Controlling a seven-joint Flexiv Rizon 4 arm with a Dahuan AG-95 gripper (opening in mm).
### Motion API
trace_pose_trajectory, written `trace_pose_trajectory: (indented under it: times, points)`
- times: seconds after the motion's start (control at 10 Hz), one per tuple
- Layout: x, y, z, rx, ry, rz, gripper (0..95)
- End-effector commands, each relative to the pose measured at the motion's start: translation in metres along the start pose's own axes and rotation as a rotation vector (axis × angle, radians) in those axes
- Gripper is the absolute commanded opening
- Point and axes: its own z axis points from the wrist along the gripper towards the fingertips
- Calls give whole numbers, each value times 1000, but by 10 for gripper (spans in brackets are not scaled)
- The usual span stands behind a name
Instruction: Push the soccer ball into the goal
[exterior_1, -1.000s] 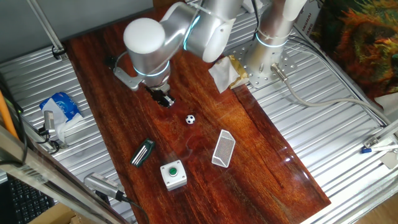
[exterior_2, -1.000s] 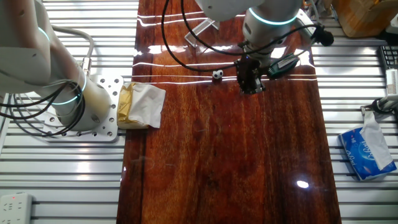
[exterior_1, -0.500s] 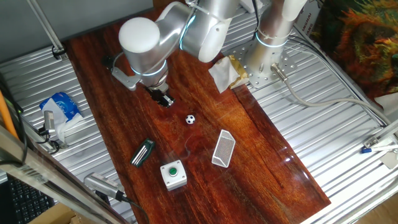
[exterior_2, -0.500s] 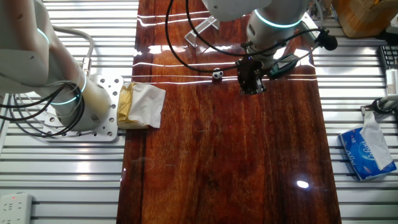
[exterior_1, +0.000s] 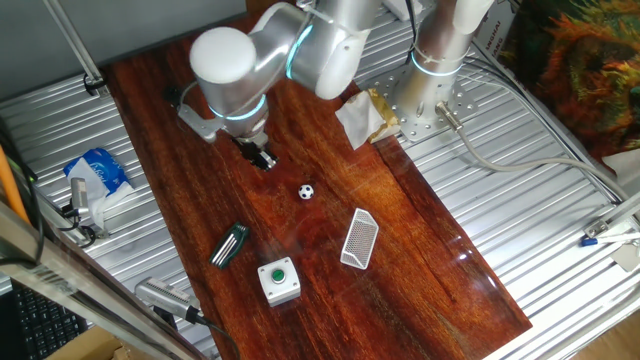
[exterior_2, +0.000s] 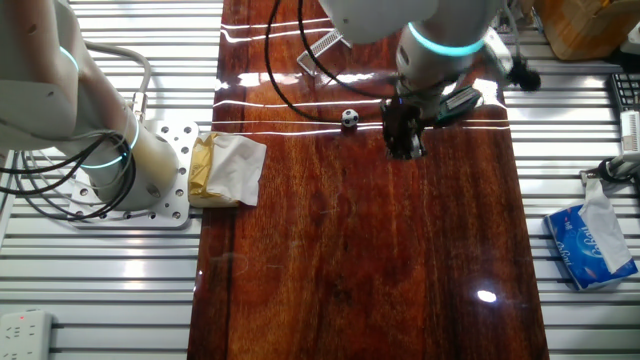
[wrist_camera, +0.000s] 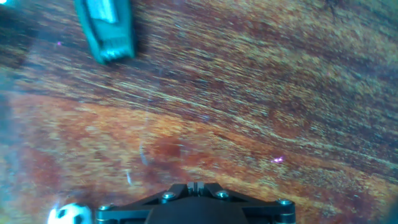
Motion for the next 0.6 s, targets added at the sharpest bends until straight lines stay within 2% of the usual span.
trace_pose_trajectory:
  times: [0.1, 0.2, 0.4, 0.6]
  points:
    - [3, -6, 3, -30, -8, -6, 0]
    - [3, -7, 4, -51, 13, 23, 0]
    - [3, -5, 5, -93, 31, 56, 0]
    - [4, 4, 10, -88, 25, 69, 0]
